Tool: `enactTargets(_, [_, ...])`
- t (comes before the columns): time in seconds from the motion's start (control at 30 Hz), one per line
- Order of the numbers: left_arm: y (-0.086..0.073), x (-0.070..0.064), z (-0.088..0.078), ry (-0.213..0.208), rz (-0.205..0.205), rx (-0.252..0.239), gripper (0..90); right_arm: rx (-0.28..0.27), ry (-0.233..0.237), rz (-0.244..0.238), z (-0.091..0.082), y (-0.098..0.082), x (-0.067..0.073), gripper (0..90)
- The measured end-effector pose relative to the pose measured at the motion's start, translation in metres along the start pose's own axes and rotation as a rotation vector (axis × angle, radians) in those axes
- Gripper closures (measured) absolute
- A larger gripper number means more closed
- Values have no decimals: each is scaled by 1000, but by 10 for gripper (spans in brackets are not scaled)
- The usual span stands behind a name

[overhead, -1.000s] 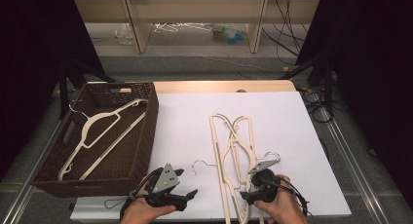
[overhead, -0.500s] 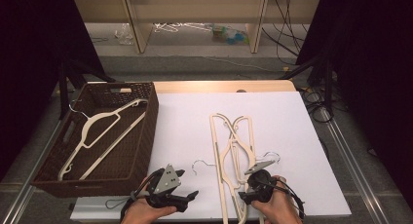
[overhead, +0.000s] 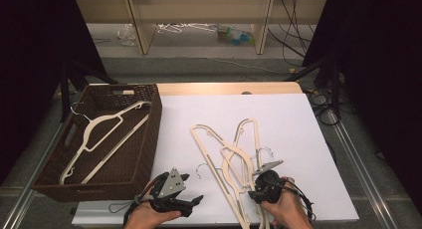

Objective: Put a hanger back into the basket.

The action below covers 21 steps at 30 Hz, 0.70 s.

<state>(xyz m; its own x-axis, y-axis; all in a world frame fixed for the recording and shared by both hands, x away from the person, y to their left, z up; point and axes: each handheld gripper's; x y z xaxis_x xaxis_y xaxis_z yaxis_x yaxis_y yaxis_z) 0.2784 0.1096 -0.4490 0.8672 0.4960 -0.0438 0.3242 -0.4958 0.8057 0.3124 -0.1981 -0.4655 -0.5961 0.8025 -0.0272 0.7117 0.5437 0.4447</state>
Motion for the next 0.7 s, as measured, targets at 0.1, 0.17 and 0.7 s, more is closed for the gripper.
enactTargets(0.1, [0, 1, 0, -5, -3, 4, 245, 0, 26, 7, 0, 0, -7, 743])
enactTargets(0.17, [-1, 1, 1, -1, -4, -7, 245, 2, 31, -2, 0, 1, -7, 748])
enactTargets(0.7, [14, 17, 17, 17, -28, -29, 248, -54, 46, -190, -21, 0, -27, 802])
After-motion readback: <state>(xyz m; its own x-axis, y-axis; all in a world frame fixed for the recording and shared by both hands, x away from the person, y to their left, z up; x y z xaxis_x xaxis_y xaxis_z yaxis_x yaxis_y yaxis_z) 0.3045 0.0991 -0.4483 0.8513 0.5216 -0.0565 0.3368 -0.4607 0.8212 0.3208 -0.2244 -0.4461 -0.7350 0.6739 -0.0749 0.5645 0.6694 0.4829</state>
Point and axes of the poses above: each handheld gripper's, and its own axes: z roughly forward along the jaws, y roughly out of its top, x roughly to its left, and after that the axes turned 7 degrees about -y, right-handed
